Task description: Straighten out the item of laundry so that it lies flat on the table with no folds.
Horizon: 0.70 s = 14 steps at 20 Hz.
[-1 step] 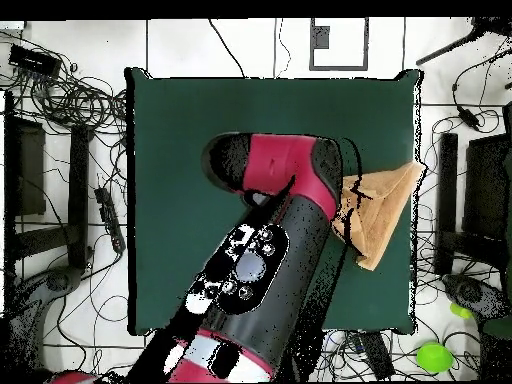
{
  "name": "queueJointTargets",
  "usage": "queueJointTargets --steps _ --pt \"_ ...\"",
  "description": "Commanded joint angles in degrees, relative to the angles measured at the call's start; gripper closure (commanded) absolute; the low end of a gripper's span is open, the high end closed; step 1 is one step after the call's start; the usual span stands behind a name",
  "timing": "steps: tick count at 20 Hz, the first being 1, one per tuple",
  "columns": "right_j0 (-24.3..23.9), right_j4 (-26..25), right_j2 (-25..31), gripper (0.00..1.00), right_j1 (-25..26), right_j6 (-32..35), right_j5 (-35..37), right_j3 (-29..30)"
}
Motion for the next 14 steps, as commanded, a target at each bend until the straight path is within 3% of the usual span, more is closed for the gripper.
queueJointTargets --steps 1,14 --pt "2.73 5.02 5.55 1.00 7.59 19.24 9.20 -6.54" --pt "5.34 9.34 3.49 1.00 14.82 27.09 20.27 -19.68"
